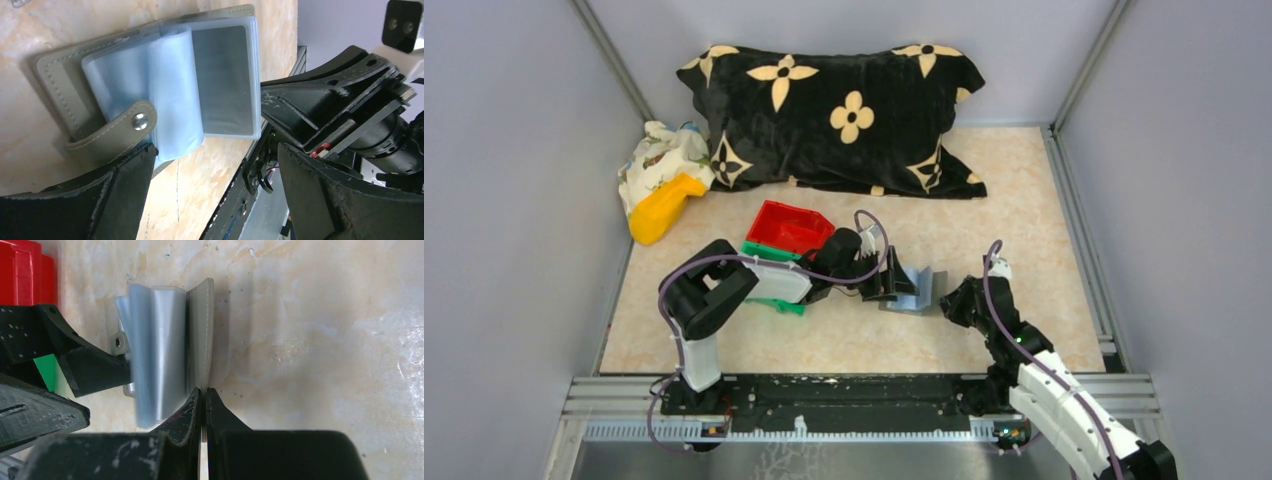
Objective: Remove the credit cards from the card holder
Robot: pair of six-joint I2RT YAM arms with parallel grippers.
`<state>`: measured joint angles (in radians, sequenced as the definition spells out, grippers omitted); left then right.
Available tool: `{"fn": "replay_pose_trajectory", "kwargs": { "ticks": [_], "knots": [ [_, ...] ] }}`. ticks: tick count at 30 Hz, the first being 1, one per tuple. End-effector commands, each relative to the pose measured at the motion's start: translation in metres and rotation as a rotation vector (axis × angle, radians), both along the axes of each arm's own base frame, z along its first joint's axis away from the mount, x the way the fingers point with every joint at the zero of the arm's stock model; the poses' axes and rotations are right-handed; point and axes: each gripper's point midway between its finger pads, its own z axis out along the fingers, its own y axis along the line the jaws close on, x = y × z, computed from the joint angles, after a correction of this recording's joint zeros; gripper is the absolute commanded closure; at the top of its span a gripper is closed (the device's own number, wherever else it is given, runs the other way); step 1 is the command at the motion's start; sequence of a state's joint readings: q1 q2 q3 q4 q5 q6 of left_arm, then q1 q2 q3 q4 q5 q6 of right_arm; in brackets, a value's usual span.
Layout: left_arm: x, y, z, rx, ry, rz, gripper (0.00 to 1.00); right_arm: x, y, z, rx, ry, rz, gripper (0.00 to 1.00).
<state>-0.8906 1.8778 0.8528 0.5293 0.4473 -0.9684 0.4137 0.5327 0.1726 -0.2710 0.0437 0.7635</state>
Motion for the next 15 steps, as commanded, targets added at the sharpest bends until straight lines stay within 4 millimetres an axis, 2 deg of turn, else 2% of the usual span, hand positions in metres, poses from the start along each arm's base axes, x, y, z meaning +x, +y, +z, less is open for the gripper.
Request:
{"fn": "replay_pose_trajectory", "kwargs": {
  "ticks": [1, 10, 15],
  "knots": [
    [0.005, -0.014, 0.015, -0.045, -0.033, -0.024, 0.03, -0.004, 0.006, -0.003, 0.025, 0.018, 0.025, 1.00],
    [0.006, -0.017, 0.016, -0.042, -0.035, -0.033, 0.03, -0.004, 0.004, -0.005, 0.020, 0.018, 0.022, 1.00],
    [0.004, -0.014, 0.012, -0.032, -0.031, -0.034, 0.03, -0.001, -0.001, 0.010, -0.001, -0.009, 0.006, 1.00]
  ]
}}
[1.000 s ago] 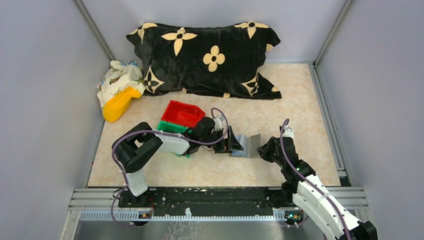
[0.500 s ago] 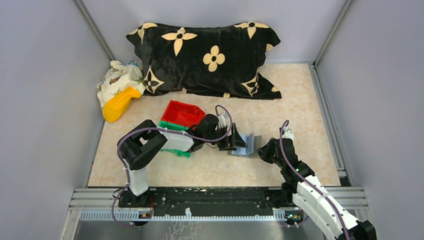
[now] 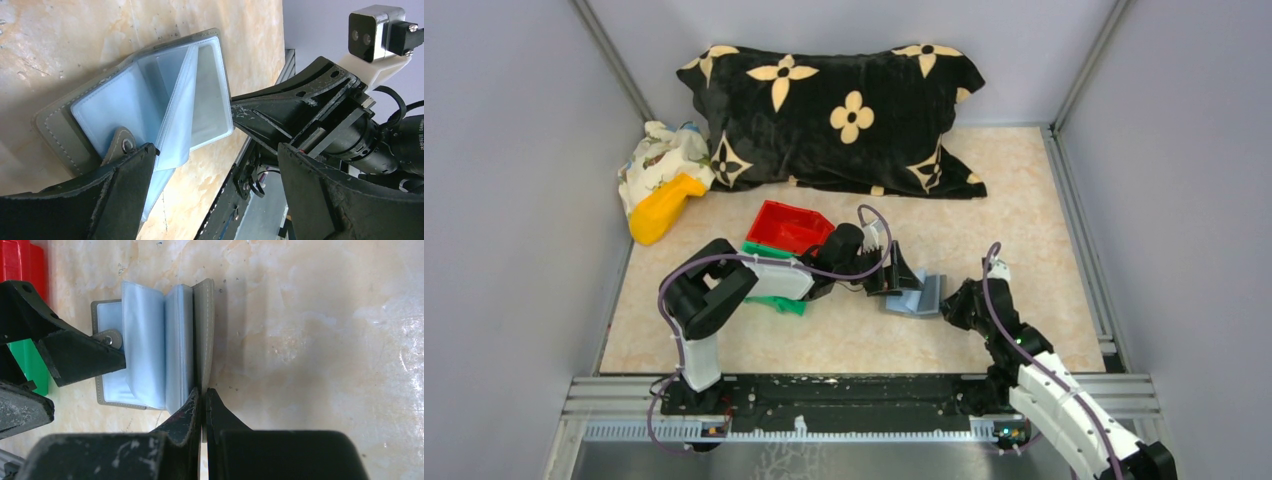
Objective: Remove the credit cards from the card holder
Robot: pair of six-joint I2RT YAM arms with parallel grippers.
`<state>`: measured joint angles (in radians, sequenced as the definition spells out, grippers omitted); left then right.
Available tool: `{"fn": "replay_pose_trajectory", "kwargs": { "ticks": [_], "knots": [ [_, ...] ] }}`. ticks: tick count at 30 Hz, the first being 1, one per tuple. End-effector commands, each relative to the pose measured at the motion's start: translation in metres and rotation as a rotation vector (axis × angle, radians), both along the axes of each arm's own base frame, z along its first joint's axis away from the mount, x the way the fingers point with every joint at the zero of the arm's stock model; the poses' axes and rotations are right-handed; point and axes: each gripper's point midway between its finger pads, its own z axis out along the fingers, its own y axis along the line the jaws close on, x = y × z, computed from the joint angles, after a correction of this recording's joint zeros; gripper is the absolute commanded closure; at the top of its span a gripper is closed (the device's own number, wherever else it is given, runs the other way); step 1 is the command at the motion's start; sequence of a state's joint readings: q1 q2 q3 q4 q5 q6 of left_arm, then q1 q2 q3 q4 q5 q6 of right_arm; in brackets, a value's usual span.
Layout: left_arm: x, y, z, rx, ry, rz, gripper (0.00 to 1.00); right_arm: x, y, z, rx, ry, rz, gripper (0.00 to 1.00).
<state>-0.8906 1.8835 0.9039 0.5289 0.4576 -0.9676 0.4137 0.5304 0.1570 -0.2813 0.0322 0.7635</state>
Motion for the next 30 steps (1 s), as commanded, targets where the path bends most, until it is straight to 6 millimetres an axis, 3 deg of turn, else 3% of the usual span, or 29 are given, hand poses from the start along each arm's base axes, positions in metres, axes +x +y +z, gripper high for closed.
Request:
{"fn": "replay_pose_trajectory", "kwargs": {
  "ticks": [1, 7, 9, 14, 18, 27, 30],
  "knots": [
    [-0.004, -0.002, -0.005, 0.007, -0.006, -0.025, 0.03, 0.005, -0.002, 0.021, -0.005, -0.037, -0.007, 1.00],
    [-0.005, -0.002, -0.004, 0.002, -0.006, -0.030, 0.03, 0.008, -0.007, 0.043, -0.024, -0.084, -0.018, 0.73],
    [-0.006, -0.001, -0.004, 0.002, -0.007, -0.032, 0.03, 0.010, -0.007, 0.049, -0.018, -0.098, -0.022, 0.71],
    [-0.006, 0.000, -0.005, 0.003, -0.007, -0.032, 0.03, 0.012, -0.011, 0.061, -0.028, -0.124, -0.042, 0.71],
    [-0.007, 0.000, -0.006, 0.000, -0.004, -0.036, 0.03, 0.014, -0.011, 0.054, -0.044, -0.108, -0.036, 0.72],
    [-0.005, 0.000, 0.004, -0.009, -0.023, -0.034, 0.03, 0.011, -0.007, 0.028, -0.031, -0.056, -0.030, 0.99],
    [-0.003, -0.001, 0.007, -0.009, -0.033, -0.034, 0.03, 0.010, -0.006, 0.023, -0.028, -0.046, -0.029, 1.00]
  ]
}}
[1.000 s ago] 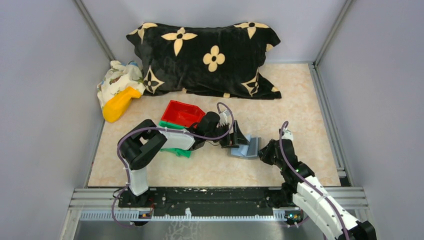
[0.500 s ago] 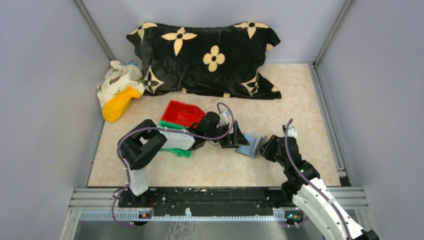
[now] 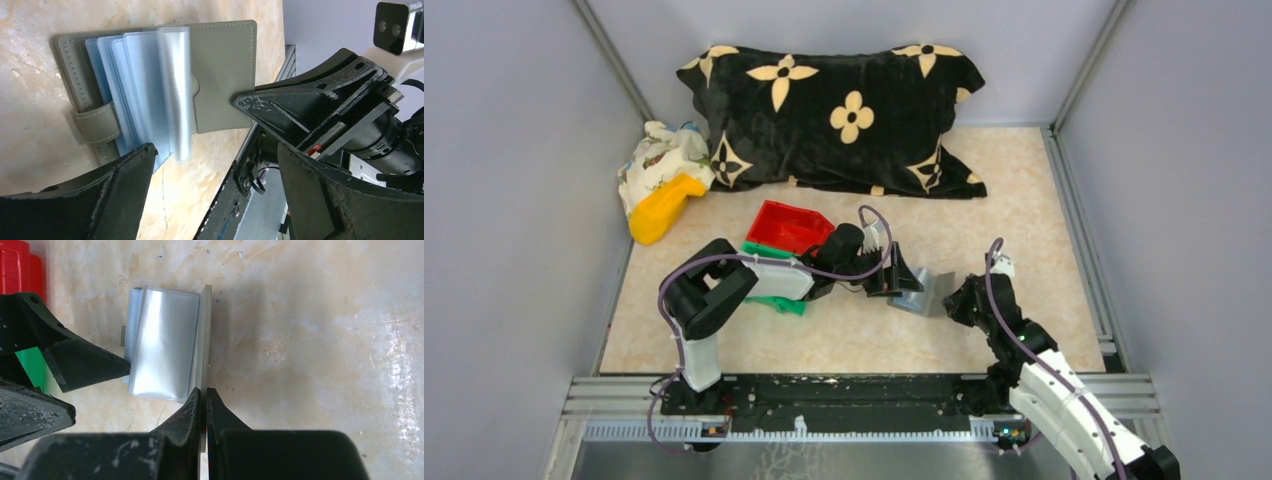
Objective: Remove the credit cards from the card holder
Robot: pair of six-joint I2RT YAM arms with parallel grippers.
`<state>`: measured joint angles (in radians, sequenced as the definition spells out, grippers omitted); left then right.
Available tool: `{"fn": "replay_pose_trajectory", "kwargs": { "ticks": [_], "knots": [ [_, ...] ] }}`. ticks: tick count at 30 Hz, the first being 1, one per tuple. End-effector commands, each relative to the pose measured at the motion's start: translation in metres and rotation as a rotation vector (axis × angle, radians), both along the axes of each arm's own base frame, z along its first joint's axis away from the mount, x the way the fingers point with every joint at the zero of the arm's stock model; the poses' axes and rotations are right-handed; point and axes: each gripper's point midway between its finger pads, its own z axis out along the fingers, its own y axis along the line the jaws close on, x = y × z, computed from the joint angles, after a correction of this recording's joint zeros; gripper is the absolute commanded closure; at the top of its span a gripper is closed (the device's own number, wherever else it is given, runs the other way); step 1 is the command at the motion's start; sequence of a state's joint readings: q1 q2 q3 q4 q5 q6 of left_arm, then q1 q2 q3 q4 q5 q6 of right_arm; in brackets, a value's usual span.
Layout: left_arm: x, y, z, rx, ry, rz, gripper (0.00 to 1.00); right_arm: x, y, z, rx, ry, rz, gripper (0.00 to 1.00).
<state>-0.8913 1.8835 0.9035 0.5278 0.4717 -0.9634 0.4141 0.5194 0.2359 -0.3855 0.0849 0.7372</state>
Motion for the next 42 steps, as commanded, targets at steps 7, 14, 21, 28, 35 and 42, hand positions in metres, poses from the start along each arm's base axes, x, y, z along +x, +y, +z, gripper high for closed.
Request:
{"fn": "replay_pose_trajectory", "kwargs": {
  "ticks": [7, 14, 21, 28, 35, 42],
  "knots": [
    [0.002, -0.005, 0.009, -0.011, -0.036, -0.026, 0.03, 0.005, 0.004, -0.002, 0.032, -0.023, -0.005, 1.00],
    [0.006, 0.009, 0.012, 0.016, -0.069, 0.006, 0.03, 0.006, 0.005, -0.005, 0.035, -0.021, -0.005, 1.00],
    [0.011, 0.025, 0.016, 0.051, -0.113, 0.041, 0.03, 0.007, 0.006, -0.005, 0.038, -0.018, -0.001, 1.00],
    [0.013, 0.028, 0.008, 0.081, -0.106, 0.046, 0.03, 0.005, 0.007, -0.006, 0.039, -0.014, 0.003, 1.00],
    [0.014, 0.029, -0.006, 0.110, -0.092, 0.050, 0.03, 0.005, 0.007, -0.005, 0.039, -0.015, 0.004, 1.00],
    [0.014, 0.022, -0.014, 0.108, -0.073, 0.033, 0.03, 0.005, 0.006, -0.004, 0.037, -0.018, 0.005, 1.00]
  ]
}}
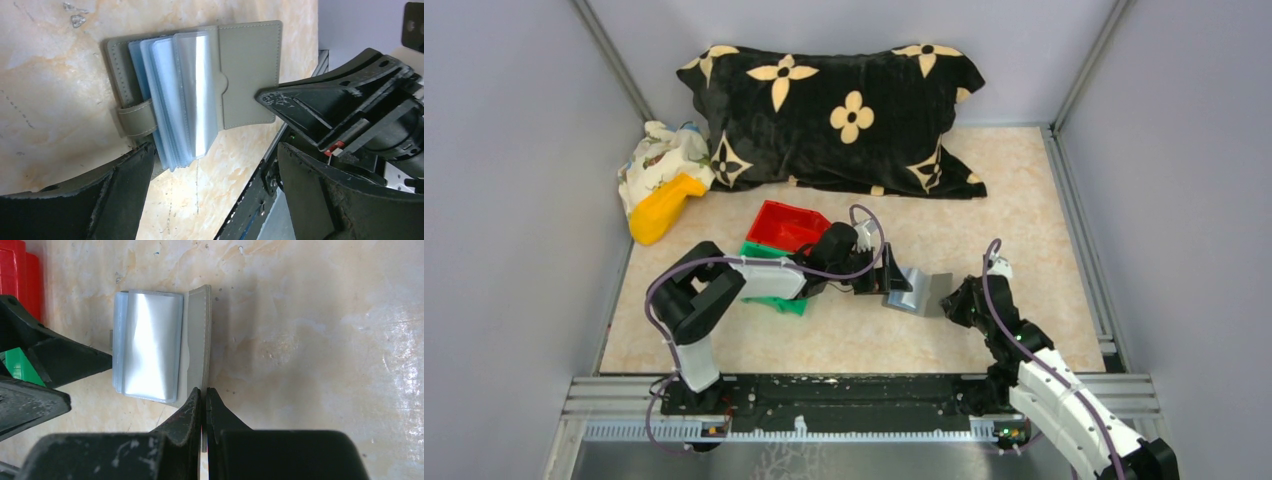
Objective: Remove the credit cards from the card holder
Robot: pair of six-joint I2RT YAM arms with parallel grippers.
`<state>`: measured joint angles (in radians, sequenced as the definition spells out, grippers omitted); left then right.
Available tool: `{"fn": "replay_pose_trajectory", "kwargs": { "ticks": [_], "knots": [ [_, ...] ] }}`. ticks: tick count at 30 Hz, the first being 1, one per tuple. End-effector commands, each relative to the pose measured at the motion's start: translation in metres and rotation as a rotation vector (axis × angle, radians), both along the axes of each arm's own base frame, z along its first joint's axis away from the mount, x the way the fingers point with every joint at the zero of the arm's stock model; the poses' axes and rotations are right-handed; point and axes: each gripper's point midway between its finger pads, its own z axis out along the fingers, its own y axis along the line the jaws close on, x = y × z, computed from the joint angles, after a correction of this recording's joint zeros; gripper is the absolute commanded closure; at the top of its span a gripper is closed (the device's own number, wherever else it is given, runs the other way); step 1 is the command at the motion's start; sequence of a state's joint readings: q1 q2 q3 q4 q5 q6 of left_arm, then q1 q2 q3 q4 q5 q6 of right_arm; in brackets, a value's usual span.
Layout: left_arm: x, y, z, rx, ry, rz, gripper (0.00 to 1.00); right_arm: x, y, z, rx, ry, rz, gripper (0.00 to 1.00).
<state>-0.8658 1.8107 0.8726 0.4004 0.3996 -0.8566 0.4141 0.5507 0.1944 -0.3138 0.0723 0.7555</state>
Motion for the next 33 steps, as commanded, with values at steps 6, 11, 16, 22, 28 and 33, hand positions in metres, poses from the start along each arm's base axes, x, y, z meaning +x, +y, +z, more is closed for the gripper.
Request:
{"fn": "replay_pose_trajectory", "kwargs": {
  "ticks": [6, 11, 16, 22, 28, 33],
  "knots": [
    [0.003, -0.010, 0.000, -0.020, -0.003, -0.026, 0.03, 0.004, 0.003, 0.006, 0.017, -0.027, 0.009, 1.00],
    [0.003, -0.015, 0.012, -0.043, -0.014, -0.035, 0.03, 0.004, 0.004, 0.002, 0.016, -0.021, 0.012, 1.00],
    [0.002, -0.018, 0.016, -0.052, -0.010, -0.046, 0.03, 0.004, 0.004, 0.002, 0.016, -0.019, 0.015, 1.00],
    [-0.002, -0.021, 0.019, -0.064, -0.007, -0.057, 0.03, 0.003, 0.004, 0.000, 0.016, -0.016, 0.014, 1.00],
    [0.001, -0.012, 0.010, -0.005, -0.023, -0.033, 0.03, 0.004, 0.005, 0.000, 0.018, -0.017, 0.015, 1.00],
    [0.006, -0.001, 0.005, 0.048, -0.047, 0.006, 0.03, 0.003, 0.005, 0.000, 0.017, -0.016, 0.016, 1.00]
  ]
}}
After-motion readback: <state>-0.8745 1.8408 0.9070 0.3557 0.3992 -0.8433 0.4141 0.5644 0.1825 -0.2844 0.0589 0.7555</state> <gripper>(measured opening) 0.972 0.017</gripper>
